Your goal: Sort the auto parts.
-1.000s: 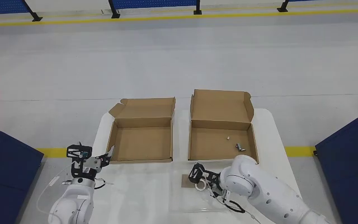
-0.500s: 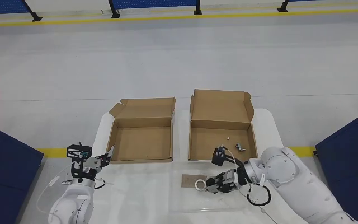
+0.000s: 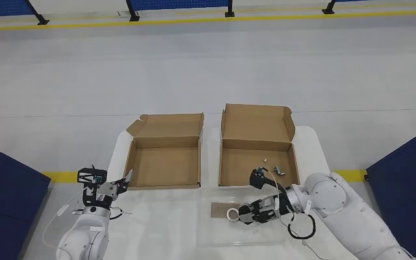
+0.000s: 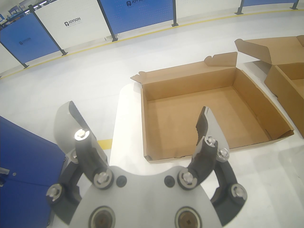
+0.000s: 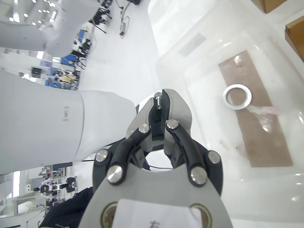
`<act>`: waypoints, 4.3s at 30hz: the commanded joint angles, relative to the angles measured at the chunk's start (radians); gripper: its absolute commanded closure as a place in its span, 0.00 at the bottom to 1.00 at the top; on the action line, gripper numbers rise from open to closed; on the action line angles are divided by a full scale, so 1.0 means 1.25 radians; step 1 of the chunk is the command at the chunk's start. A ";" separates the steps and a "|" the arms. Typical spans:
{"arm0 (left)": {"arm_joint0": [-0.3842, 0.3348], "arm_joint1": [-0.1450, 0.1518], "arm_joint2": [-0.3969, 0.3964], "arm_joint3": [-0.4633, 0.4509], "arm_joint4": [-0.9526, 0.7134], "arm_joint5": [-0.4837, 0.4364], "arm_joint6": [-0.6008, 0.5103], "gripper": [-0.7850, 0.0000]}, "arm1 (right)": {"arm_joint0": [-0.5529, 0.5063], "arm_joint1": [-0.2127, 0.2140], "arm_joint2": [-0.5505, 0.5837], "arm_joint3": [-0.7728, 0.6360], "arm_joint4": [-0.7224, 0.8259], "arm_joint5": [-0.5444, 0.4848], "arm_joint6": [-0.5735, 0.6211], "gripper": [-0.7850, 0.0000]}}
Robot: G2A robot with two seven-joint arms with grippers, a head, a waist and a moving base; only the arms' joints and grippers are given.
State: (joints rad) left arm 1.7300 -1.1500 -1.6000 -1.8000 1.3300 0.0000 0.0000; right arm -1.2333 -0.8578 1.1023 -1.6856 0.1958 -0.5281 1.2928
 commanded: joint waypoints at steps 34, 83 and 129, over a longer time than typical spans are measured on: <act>0.000 0.000 0.000 0.000 0.000 0.000 0.000 0.00 | -0.003 0.003 0.100 -0.036 0.784 0.225 0.162 1.00; 0.000 0.000 0.000 0.000 0.000 0.000 0.000 0.00 | 0.106 -0.135 -0.037 -0.038 1.286 0.401 0.073 1.00; 0.000 0.000 0.000 0.000 0.000 0.000 0.000 0.00 | 0.060 -0.205 0.076 -0.071 1.128 0.458 0.070 1.00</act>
State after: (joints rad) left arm 1.7300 -1.1500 -1.6000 -1.8000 1.3300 0.0000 0.0000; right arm -1.1566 -1.1123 1.1956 -1.7735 1.5980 0.0437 1.3802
